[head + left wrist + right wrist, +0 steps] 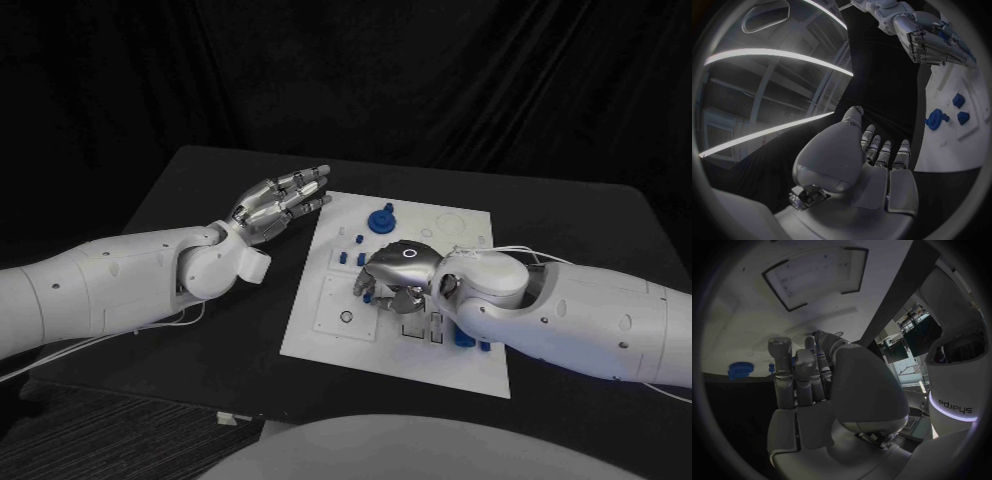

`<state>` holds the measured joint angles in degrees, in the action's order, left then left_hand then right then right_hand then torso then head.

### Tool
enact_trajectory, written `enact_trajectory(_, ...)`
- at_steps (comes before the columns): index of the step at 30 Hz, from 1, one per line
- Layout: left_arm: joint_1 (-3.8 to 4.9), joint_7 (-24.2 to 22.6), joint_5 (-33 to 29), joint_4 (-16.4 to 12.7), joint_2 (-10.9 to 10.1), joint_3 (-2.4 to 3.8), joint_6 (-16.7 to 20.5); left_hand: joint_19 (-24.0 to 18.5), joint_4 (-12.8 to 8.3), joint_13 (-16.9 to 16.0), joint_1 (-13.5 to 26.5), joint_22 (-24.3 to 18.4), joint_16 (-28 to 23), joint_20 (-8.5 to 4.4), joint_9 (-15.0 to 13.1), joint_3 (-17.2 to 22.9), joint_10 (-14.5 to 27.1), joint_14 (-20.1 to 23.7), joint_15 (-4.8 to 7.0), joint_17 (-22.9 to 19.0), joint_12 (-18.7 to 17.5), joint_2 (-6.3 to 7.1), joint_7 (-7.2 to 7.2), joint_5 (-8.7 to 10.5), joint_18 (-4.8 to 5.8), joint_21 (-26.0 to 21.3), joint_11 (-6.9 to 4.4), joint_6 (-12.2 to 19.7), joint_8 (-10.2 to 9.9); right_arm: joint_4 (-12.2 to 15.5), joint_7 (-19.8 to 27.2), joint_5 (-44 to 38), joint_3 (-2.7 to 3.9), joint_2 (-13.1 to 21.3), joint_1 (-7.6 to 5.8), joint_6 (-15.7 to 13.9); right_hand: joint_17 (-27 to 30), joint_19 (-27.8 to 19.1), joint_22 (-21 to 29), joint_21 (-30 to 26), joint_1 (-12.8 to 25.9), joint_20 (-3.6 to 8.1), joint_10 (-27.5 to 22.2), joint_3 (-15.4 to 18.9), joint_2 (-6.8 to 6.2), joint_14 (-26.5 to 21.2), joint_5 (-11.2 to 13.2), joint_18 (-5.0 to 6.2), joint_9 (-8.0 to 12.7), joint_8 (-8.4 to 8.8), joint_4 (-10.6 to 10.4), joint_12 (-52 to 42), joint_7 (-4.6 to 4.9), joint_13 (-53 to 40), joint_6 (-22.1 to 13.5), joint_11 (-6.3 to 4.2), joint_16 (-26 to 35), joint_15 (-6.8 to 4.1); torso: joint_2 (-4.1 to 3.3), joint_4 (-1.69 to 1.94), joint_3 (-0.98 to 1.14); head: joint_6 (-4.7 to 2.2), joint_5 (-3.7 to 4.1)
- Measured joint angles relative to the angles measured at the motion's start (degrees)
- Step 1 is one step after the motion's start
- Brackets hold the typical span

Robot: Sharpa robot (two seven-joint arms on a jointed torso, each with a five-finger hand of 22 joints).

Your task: Assemble the parts on the task board

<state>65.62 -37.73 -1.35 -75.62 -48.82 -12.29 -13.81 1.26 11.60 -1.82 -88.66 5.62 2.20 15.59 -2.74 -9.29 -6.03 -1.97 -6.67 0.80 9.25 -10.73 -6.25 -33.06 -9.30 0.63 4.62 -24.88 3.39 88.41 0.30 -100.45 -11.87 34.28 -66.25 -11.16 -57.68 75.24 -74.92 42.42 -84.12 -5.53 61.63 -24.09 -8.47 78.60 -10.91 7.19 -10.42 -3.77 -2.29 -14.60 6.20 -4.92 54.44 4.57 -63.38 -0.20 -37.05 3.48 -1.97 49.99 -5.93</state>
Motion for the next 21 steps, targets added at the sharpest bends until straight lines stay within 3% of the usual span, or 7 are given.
enact_trajectory(4,-0.04,0.05,0.00,0.09,0.05,-0.01,-0.09,0.00,0.00,0.00,0.00,0.00,0.00,0.00,0.00,0.00,0.00,0.00,0.00,0.00,0.00,0.00,0.00,0.00,0.00,0.00,0.00,0.00,0.00,-0.06,0.04,0.00,-0.04,0.00,0.09,0.13,1.00,-1.13,0.00,-2.28,0.95,0.10,-4.18,0.86,-0.86,-1.17,1.22,0.00,1.08,0.07,-0.40,0.00,-1.55,-0.36,-4.46,0.75,0.82,-0.26,0.00,0.00,0.02,0.00,0.00)
enact_trajectory(6,-0.05,0.08,0.00,0.16,0.06,-0.01,-0.13,0.00,0.00,0.00,0.00,0.00,0.00,0.00,0.00,0.00,0.00,0.00,0.00,0.00,0.00,0.00,0.00,0.00,0.00,0.00,0.00,0.00,0.00,-0.08,0.07,0.00,-0.04,0.02,0.11,0.16,1.45,-1.38,0.00,-3.25,1.70,-0.08,-6.41,1.68,-0.76,-1.64,2.36,0.90,1.50,0.07,-0.56,0.00,-2.04,-0.52,-5.89,1.02,1.04,-0.10,0.00,0.00,0.02,0.00,-0.01)
enact_trajectory(8,-0.07,0.10,0.00,0.22,0.06,-0.01,-0.15,0.00,0.00,0.00,0.00,0.00,0.00,0.00,0.01,0.00,0.00,0.00,0.00,0.00,0.00,0.00,0.00,0.00,0.00,0.00,0.00,0.00,0.00,-0.09,0.08,0.00,-0.04,0.09,0.13,0.17,2.32,-2.35,0.00,-5.10,1.89,-0.09,-9.17,3.11,-0.95,-2.66,3.43,0.90,1.99,0.07,-0.86,-0.09,-2.63,-0.92,-7.10,1.13,1.73,-0.07,0.00,0.00,0.02,0.00,-0.01)
enact_trajectory(14,-0.10,0.16,0.00,0.38,0.09,0.00,-0.22,0.00,0.00,0.00,0.00,0.00,0.00,0.00,0.01,0.00,0.00,0.00,0.00,0.00,0.00,0.00,0.00,0.00,0.00,0.00,0.00,0.00,0.00,-0.10,0.19,0.00,-0.03,0.74,0.16,0.02,3.67,-3.18,0.01,-8.29,2.26,-0.31,-14.97,7.67,-0.58,-3.96,3.41,0.88,3.30,0.07,-1.76,-2.09,-3.80,-1.98,-10.07,1.18,2.34,0.07,-0.02,-0.02,0.03,0.00,-0.22)
enact_trajectory(21,-0.15,0.26,0.00,0.44,0.03,0.00,-0.32,0.00,0.00,0.01,0.00,0.00,0.00,0.00,0.01,0.00,0.00,0.00,0.00,-0.01,0.00,0.00,0.00,0.00,0.00,0.00,0.00,0.00,0.00,0.86,0.41,0.01,-0.11,2.98,-0.24,-2.27,4.40,-3.39,0.01,-9.89,1.41,-0.52,-20.08,10.99,0.27,-4.45,3.86,0.88,3.81,-0.57,-3.25,-4.07,-3.50,-2.37,-9.77,1.19,2.37,0.16,-0.02,-0.02,0.05,0.00,-0.36)
